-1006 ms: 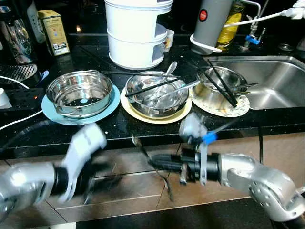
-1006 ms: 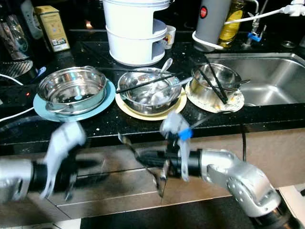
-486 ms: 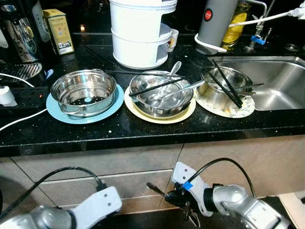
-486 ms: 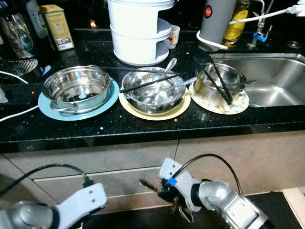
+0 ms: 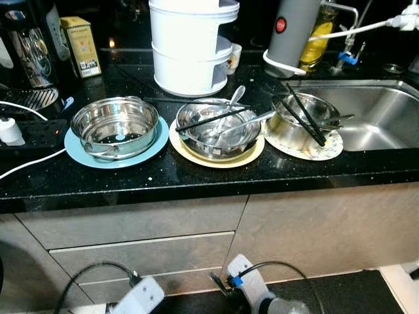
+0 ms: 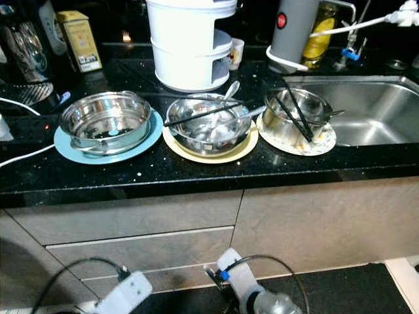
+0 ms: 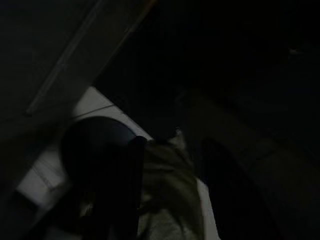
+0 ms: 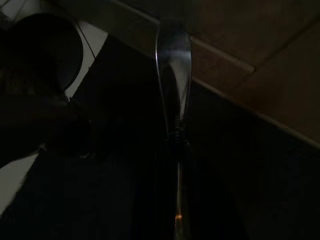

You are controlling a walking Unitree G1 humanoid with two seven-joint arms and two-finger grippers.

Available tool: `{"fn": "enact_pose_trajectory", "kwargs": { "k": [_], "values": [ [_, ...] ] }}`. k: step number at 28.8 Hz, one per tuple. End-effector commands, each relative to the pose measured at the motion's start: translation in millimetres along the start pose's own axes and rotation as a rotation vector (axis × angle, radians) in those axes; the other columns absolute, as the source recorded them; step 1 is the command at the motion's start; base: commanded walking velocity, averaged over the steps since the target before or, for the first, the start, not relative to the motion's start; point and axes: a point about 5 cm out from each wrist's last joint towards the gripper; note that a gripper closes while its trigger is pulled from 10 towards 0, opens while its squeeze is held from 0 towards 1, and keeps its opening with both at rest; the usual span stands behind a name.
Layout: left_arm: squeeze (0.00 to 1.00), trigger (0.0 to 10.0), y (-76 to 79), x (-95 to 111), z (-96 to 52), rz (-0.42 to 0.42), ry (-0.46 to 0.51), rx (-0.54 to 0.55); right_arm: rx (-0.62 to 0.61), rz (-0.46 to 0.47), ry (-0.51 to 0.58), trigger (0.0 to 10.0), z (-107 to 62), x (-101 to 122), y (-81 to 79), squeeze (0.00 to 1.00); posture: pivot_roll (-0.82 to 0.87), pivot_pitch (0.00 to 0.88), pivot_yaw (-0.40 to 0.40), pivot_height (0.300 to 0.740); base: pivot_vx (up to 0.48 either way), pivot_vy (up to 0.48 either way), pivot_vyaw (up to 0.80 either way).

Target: Kitchen organization

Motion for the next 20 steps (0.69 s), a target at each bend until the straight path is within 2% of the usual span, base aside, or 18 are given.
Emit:
{"fn": "enact_pose_trajectory", "kwargs": {
  "k": [1, 2, 3, 4, 5, 6, 8, 9, 10, 11, 12, 17, 20],
  "values": [
    [0.0, 10.0, 4.1, -7, 6.0, 0.0, -0.006, -0.005, -0.042, 0.044, -0.009, 0.0, -1.3, -9, 4.7, 0.0, -0.03, 0.154, -0.059, 0.74, 0.0, 0.0, 0.0],
    [0.0, 10.0, 9.3, -17, 19.7, -0.026, -0.021, 0.003, -0.08, 0.131, 0.0, 0.0, 2.8, -15, 3.4, 0.0, -0.03, 0.154, -0.059, 0.74, 0.0, 0.0, 0.0],
    [0.0, 10.0, 9.3, -17, 19.7, -0.026, -0.021, 0.003, -0.08, 0.131, 0.0, 0.0, 2.8, -15, 3.4, 0.0, -0.03, 0.154, -0.059, 0.74, 0.0, 0.0, 0.0],
    [0.0, 10.0, 9.5, -19, 26.1, -0.085, -0.002, 0.025, -0.103, 0.193, 0.009, 0.0, 4.7, -18, 2.9, 0.0, -0.04, 0.156, -0.057, 0.74, 0.0, 0.0, 0.0],
    [0.0, 10.0, 7.2, -23, 35.2, -0.22, 0.029, 0.077, -0.151, 0.298, 0.015, 0.0, 6.1, -23, 3.8, 0.0, -0.04, 0.157, -0.057, 0.74, 0.0, 0.0, 0.0],
    [0.0, 10.0, 7.2, -23, 35.2, -0.22, 0.029, 0.077, -0.151, 0.298, 0.015, 0.0, 6.1, -23, 3.8, 0.0, -0.04, 0.157, -0.057, 0.74, 0.0, 0.0, 0.0],
    [0.0, 10.0, 6.1, -25, 39.2, -0.274, 0.037, 0.104, -0.177, 0.341, 0.013, 0.0, 6.2, -25, 4.8, 0.0, -0.04, 0.157, -0.057, 0.74, 0.0, 0.0, 0.0],
    [0.0, 10.0, 5.9, -27, 42.2, -0.314, 0.05, 0.109, -0.193, 0.368, 0.014, 4.5, 6.6, -27, 5.1, 0.0, -0.04, 0.157, -0.057, 0.74, 0.0, 0.0, 0.0],
    [0.0, 10.0, 6.1, -29, 45.0, -0.373, 0.056, 0.107, -0.209, 0.386, 0.013, 10.0, 7.0, -28, 5.1, 0.0, -0.04, 0.161, -0.058, 0.74, 0.0, 0.0, 0.0],
    [0.0, 10.0, 6.4, -30, 48.1, -0.425, 0.068, 0.105, -0.215, 0.396, 0.02, 10.0, 8.2, -29, 4.3, 0.0, -0.04, 0.163, -0.059, 0.74, 0.0, 0.0, 0.0],
    [0.0, 10.0, 6.4, -30, 48.1, -0.425, 0.068, 0.105, -0.215, 0.396, 0.02, 10.0, 8.2, -29, 4.3, 0.0, -0.04, 0.163, -0.059, 0.74, 0.0, 0.0, 0.0],
    [0.0, 10.0, -2.0, -14, 53.6, -0.569, 0.236, 0.138, -0.252, 0.46, 0.039, 10.0, 10.7, -34, 1.2, 0.0, -0.04, 0.172, -0.052, 0.74, 0.0, 0.0, 0.0],
    [0.0, 10.0, -5.5, -10, 53.5, -0.566, 0.29, 0.167, -0.264, 0.471, 0.048, 10.0, 11.0, -34, 1.2, 0.0, -0.04, 0.175, -0.049, 0.74, 0.0, 0.0, 0.0]
  ]
}}
Point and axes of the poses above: a point about 5 cm out from each wrist's last joint towards the gripper, its own z axis pointing out of the wrist towards the gripper, its own x axis along the axis of the wrist's last joint, y = z × x, and after that the axes turned 9 degrees about -z, right-handed
